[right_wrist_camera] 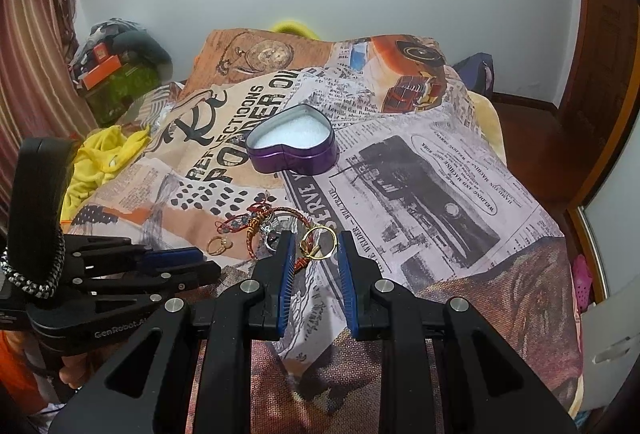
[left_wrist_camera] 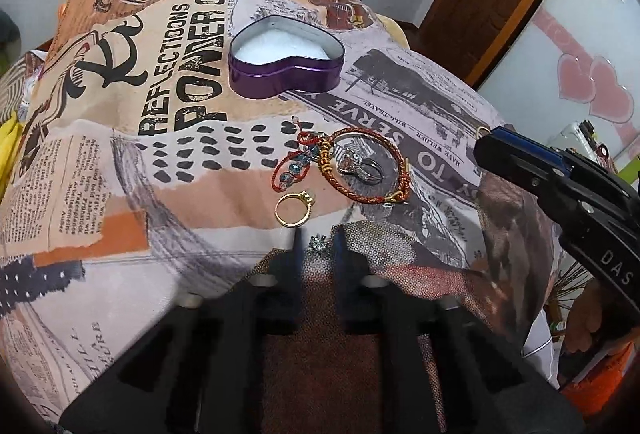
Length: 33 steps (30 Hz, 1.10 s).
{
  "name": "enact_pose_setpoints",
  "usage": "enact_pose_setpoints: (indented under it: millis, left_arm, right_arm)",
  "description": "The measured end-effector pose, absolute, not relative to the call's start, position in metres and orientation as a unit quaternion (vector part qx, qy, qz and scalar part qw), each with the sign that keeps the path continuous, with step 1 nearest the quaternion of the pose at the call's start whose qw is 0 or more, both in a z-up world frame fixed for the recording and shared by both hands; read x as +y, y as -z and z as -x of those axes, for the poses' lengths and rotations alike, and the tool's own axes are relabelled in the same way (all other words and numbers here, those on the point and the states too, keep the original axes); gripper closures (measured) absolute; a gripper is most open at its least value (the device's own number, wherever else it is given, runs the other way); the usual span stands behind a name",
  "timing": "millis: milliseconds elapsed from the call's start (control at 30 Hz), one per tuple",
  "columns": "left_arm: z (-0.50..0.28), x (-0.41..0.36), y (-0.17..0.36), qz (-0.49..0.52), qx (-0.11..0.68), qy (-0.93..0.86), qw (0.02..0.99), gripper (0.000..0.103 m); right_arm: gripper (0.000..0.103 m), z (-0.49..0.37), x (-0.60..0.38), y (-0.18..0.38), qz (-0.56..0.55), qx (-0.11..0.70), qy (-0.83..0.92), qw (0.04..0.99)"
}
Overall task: Organize jewelry
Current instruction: 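Grasp the gold ring with the right tool while the left tool grasps a small silver earring, then carry the gold ring in the right tool and the earring in the left tool over the tin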
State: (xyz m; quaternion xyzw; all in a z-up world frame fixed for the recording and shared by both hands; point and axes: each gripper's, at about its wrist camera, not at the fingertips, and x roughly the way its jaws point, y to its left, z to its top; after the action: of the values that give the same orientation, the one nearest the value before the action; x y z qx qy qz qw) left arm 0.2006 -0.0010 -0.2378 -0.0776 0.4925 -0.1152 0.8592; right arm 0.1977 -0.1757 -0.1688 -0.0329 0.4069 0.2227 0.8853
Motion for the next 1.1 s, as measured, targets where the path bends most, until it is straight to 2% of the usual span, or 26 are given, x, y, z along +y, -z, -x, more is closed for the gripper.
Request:
enact_pose_setpoints:
  millis: [400,867,1100]
  left_arm:
    - [-0.201,0.01,0.2,0.073,0.441,0.111,0.888,0.095]
    - [-0.228,0.036,0.133,0.061,0.353,0.082,0.93,0.095]
    - [-0.249,0.041,0.117,0.06,0.329,0.074,0.939,0.095]
  right_arm:
    - [0.084,-0.201,-0.176,0.167,0.032,0.406,-0.223,0.886]
    - [0.083,-0.221,-0.171,0.135,0.041,0.357,-0.216,0.908]
    - [0.083,-0.236,-0.163,0.126,0.043,0.336,-0.219,0.915]
